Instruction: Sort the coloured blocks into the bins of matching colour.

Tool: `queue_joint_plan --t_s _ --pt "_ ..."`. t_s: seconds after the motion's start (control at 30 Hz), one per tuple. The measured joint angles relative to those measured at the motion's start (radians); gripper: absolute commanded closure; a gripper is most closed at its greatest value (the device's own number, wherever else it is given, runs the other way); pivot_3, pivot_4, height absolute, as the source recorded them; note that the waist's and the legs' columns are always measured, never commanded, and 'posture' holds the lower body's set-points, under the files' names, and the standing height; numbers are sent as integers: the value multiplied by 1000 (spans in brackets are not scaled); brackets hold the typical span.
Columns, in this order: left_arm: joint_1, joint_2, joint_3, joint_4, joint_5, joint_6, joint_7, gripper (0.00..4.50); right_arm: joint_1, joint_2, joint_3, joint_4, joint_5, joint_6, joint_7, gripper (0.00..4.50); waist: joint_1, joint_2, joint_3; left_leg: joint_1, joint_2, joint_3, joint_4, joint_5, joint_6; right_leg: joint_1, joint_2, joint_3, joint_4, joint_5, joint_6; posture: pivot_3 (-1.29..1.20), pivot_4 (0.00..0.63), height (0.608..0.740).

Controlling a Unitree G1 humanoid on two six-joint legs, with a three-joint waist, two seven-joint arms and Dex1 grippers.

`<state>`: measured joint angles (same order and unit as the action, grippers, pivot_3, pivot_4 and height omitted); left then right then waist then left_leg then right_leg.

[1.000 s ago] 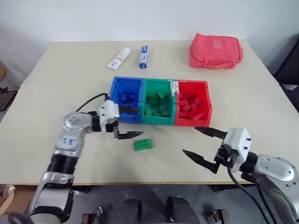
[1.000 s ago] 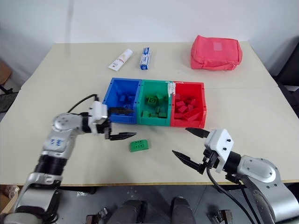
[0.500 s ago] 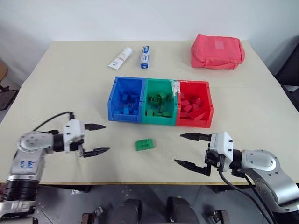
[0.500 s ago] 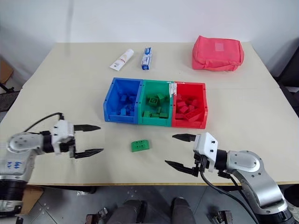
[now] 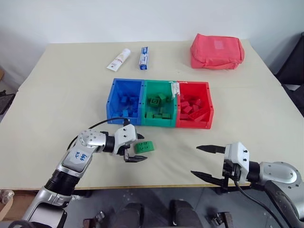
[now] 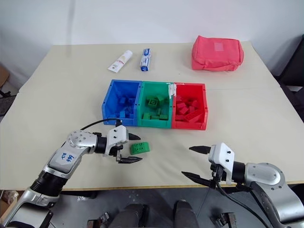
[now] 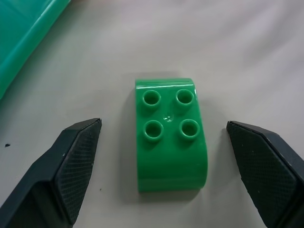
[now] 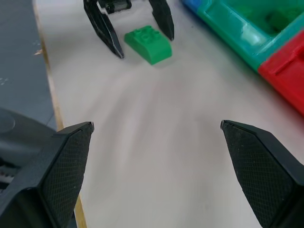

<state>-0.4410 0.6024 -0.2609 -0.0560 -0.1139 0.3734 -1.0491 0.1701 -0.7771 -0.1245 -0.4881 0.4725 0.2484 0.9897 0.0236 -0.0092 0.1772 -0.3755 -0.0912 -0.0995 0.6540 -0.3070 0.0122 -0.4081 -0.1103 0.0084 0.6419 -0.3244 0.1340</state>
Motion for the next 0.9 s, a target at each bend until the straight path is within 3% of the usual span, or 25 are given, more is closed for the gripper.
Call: queue_joint_plan --t_s 0.27,0.4,0.53,0.67,0.83,0.87,0.9 --pt "-57 -3 -30 31 -3 4 -41 3036 97 41 -40 -46 -23 -14 -78 0 4 0 0 0 -1 0 1 0 0 1 0 0 -1 0 0 0 150 740" --pt "-96 -14 -8 26 -58 25 -74 3025 130 81 -49 -82 -33 -36 -120 0 3 0 0 0 -1 0 1 0 0 1 0 0 0 0 0 0 150 740" --pt "-222 -141 101 66 -105 11 52 3025 167 196 -103 -125 -32 -49 -239 0 11 -1 0 -2 -1 -2 5 -1 0 1 0 -1 1 0 0 0 150 740" --pt "-405 -261 144 301 -39 -136 240 3025 126 315 -145 -165 -31 -35 -408 0 14 -1 0 -2 -2 -1 7 0 0 1 3 -1 2 0 1 0 150 740" --pt "-515 -351 126 560 18 -221 311 3025 99 324 -142 -208 -32 14 -485 0 4 -1 0 -2 -2 -1 4 -1 0 -1 5 -1 2 0 1 0 150 740" --pt "-530 -365 121 619 29 -234 316 2307 98 324 -137 -215 -33 20 -494 0 1 -1 0 -2 -2 0 4 -1 0 -1 5 0 2 0 1 0 150 740" --pt "-539 -370 116 655 40 -244 320 2084 93 324 -132 -219 -33 23 -498 0 -1 -1 0 -2 -1 0 4 -1 0 -2 5 0 2 0 1 0 150 740"
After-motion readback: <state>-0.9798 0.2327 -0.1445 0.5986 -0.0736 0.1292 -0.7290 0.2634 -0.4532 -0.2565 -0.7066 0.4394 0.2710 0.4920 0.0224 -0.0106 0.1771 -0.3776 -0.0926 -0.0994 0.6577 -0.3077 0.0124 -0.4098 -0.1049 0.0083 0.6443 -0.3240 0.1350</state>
